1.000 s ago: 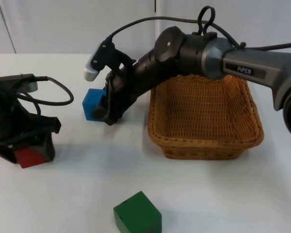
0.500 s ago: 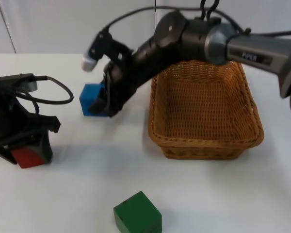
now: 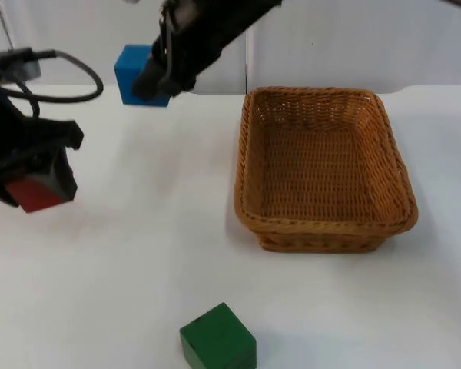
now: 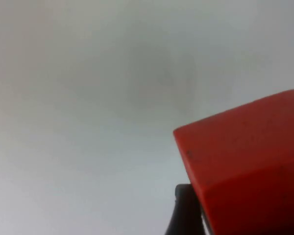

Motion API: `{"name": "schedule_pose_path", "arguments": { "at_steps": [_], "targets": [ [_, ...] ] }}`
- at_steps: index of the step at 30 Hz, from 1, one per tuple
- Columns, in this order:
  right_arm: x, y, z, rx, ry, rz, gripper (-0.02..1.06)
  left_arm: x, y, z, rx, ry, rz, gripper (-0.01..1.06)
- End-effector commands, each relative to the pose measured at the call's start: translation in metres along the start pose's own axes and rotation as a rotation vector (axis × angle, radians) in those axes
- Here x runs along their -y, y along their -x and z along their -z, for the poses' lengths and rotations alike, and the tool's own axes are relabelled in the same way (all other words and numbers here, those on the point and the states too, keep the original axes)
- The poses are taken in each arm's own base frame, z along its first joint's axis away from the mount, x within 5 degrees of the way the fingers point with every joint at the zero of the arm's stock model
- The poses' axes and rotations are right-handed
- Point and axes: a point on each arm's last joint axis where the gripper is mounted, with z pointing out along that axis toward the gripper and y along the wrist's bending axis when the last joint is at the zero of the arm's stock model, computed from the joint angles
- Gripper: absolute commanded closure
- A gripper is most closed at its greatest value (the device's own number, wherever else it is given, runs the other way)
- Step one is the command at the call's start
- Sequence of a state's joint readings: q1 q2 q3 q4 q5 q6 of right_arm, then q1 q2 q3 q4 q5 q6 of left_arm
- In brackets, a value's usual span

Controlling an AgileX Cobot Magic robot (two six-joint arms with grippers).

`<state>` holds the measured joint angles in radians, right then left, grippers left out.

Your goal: Pick up one cube with each hand and place exactly two cubes into the same basket, leaving the remaining cube outside.

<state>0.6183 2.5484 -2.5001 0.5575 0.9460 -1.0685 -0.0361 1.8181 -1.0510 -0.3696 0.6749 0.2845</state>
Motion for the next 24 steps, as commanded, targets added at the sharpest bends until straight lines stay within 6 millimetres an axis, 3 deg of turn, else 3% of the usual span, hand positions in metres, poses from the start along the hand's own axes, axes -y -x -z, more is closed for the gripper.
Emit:
{"name": "schedule_pose_path", "arguments": {
  "at_steps": [1,6,7,10,24],
  "targets": [
    [-0.001,0.020,0.025,0.022,-0.015,0.019,1.05,0.004,0.000,0.014,0.018,-0.017,0.016,1.05],
    [0.000,0.048,0.070,0.073,-0.061,0.029,1.05,0.010,-0.005,0.034,0.008,-0.039,0.003,1.05],
    [0.000,0.048,0.070,0.073,-0.061,0.029,1.05,0.010,-0.005,0.034,0.008,-0.039,0.003,1.05],
    [-0.002,0.058,0.096,0.080,-0.080,0.033,1.05,0.013,-0.009,0.040,-0.016,-0.054,0.001,1.05],
    [-0.007,0.051,0.176,0.014,-0.155,-0.049,1.05,0.028,-0.017,0.066,-0.016,-0.124,0.006,1.05]
  ]
}}
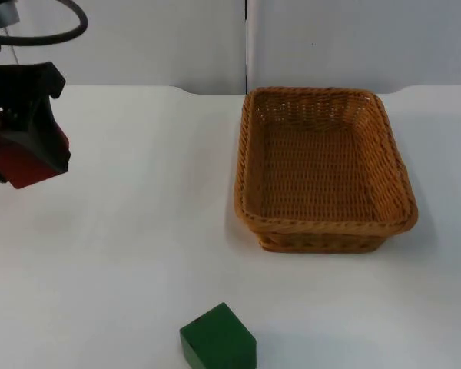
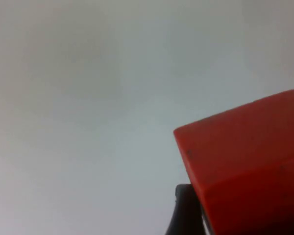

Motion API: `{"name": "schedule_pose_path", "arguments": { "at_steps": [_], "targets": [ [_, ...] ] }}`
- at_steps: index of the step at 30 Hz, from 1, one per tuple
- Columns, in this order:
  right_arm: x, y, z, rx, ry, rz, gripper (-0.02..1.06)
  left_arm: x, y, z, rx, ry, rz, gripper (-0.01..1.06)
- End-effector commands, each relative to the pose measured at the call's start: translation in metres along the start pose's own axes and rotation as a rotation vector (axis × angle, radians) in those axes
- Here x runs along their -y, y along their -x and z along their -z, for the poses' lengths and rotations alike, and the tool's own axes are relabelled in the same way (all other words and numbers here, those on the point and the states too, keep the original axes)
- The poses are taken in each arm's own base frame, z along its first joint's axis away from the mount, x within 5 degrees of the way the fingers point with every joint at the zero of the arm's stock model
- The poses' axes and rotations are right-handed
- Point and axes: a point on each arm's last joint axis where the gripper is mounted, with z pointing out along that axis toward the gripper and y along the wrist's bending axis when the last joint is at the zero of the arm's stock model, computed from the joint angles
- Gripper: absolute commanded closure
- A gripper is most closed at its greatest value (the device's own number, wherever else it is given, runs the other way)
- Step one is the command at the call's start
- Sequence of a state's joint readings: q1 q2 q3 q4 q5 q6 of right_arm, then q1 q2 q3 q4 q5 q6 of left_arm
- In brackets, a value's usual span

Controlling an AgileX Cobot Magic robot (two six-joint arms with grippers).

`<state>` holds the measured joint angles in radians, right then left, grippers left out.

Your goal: Pick up one cube with each hand and place exactly two cubes into the same basket, leaving the remaining cube outside.

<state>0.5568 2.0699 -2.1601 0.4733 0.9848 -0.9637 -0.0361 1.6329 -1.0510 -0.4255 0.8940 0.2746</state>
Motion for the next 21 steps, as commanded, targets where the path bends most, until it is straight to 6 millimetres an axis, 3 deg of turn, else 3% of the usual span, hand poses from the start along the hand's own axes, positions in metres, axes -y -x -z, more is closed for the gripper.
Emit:
{"name": "schedule_pose_path", "arguments": {
  "at_steps": [1,8,21],
  "targets": [
    [0.004,0.001,0.022,0.012,-0.032,-0.012,1.05,0.009,-0.002,0.007,0.005,-0.029,-0.002,1.05],
    [0.018,-0.012,0.058,0.010,-0.104,-0.058,1.05,0.041,-0.004,0.008,0.025,-0.062,-0.086,1.05],
    [0.048,-0.040,0.080,-0.015,-0.181,-0.226,1.05,0.115,0.010,0.020,0.157,-0.125,-0.275,1.05]
  ]
}}
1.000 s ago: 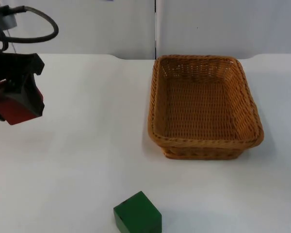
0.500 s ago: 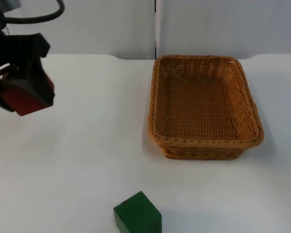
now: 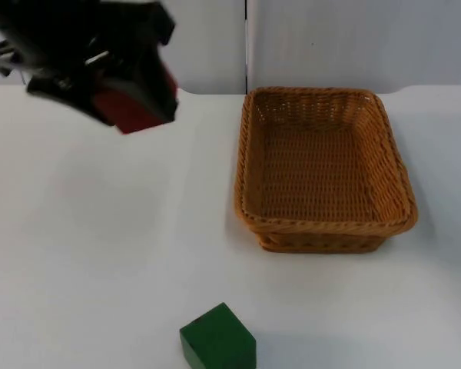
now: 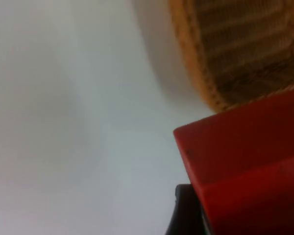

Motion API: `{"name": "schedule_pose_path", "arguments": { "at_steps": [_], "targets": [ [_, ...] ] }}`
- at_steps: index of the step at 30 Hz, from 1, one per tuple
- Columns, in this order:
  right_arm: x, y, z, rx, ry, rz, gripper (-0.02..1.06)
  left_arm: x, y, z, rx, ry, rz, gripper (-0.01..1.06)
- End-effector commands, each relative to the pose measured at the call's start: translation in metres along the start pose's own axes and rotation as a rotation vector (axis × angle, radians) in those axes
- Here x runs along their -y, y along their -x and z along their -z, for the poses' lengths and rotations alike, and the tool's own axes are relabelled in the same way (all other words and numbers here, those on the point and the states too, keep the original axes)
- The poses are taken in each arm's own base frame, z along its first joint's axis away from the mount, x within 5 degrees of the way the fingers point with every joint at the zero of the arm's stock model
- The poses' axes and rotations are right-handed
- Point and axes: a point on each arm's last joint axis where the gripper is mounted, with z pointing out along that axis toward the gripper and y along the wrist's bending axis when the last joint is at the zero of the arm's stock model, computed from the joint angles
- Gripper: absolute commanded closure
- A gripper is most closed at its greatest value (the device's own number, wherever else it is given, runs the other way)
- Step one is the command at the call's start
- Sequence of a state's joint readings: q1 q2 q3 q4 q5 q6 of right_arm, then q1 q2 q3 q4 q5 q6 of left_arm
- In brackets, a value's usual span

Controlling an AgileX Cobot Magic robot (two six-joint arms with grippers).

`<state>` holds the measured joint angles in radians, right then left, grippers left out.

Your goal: Pick up one cube with each hand and place exactly two cubes into the same basket, leaving the remaining cube outside.

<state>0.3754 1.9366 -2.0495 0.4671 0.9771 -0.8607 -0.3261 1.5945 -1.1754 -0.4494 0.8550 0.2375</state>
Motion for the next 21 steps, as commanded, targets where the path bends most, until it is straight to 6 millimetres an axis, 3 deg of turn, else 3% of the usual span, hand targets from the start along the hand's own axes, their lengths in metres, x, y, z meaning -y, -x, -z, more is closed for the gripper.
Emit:
{"name": "schedule_pose_path", "arguments": {
  "at_steps": [1,13,18,21],
  "targets": [
    [0.008,-0.002,0.010,0.011,-0.032,-0.042,1.05,0.015,0.009,0.003,0.079,-0.014,-0.027,1.05],
    [0.023,-0.012,0.003,-0.015,-0.107,-0.097,1.05,0.035,0.020,0.000,0.225,-0.018,-0.074,1.05],
    [0.027,-0.022,-0.016,-0.044,-0.091,-0.120,1.05,0.043,0.023,-0.012,0.239,-0.018,-0.123,1.05],
    [0.030,-0.033,-0.035,-0.069,-0.080,-0.137,1.05,0.049,0.026,-0.028,0.212,-0.021,-0.159,1.05]
  ]
}}
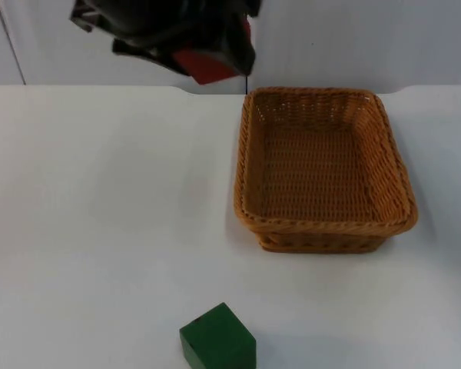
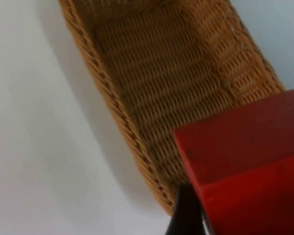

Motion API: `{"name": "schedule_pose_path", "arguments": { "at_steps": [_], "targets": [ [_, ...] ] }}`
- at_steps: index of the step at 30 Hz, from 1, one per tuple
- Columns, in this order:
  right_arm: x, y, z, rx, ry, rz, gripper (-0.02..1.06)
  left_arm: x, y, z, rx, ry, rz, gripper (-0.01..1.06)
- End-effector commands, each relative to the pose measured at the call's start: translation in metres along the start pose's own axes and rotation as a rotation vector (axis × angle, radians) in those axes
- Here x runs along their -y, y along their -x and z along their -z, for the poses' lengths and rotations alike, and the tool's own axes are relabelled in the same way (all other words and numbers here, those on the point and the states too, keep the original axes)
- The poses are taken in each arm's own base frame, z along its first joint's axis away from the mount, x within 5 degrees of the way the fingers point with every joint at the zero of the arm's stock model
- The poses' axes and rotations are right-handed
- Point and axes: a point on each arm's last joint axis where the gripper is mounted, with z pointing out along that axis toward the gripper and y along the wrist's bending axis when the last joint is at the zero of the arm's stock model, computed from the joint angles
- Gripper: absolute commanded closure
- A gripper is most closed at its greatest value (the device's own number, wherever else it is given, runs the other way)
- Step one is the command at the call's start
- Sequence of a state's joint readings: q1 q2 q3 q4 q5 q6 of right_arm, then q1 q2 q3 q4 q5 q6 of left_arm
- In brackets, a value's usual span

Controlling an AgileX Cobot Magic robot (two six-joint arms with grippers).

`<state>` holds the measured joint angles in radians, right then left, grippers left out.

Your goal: Pick up one cube with each hand and place exactly two cubes into the same basket, leaving the remaining cube outside.

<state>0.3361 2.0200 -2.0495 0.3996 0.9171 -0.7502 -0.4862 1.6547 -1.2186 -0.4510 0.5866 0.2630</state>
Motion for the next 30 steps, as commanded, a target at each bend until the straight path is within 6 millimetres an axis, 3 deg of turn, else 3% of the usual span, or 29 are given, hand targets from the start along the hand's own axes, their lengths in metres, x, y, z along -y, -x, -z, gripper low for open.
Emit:
{"name": "schedule_pose_path", "arguments": {
  "at_steps": [1,10,20,23,30],
  "targets": [
    [0.004,-0.003,-0.008,0.004,-0.012,-0.020,1.05,0.004,0.004,-0.011,0.006,-0.010,-0.027,1.05],
    [0.009,-0.021,-0.042,-0.043,-0.007,-0.056,1.05,0.012,0.013,-0.050,-0.036,-0.032,-0.088,1.05],
    [0.014,-0.056,-0.099,-0.123,-0.001,-0.094,1.05,0.006,0.017,-0.092,-0.073,-0.054,-0.116,1.05],
    [0.016,-0.075,-0.125,-0.154,0.001,-0.155,1.05,0.000,0.011,-0.112,-0.101,-0.048,-0.129,1.05],
    [0.013,-0.099,-0.152,-0.203,0.020,-0.182,1.05,-0.010,-0.002,-0.140,-0.130,-0.025,-0.114,1.05]
  ]
}}
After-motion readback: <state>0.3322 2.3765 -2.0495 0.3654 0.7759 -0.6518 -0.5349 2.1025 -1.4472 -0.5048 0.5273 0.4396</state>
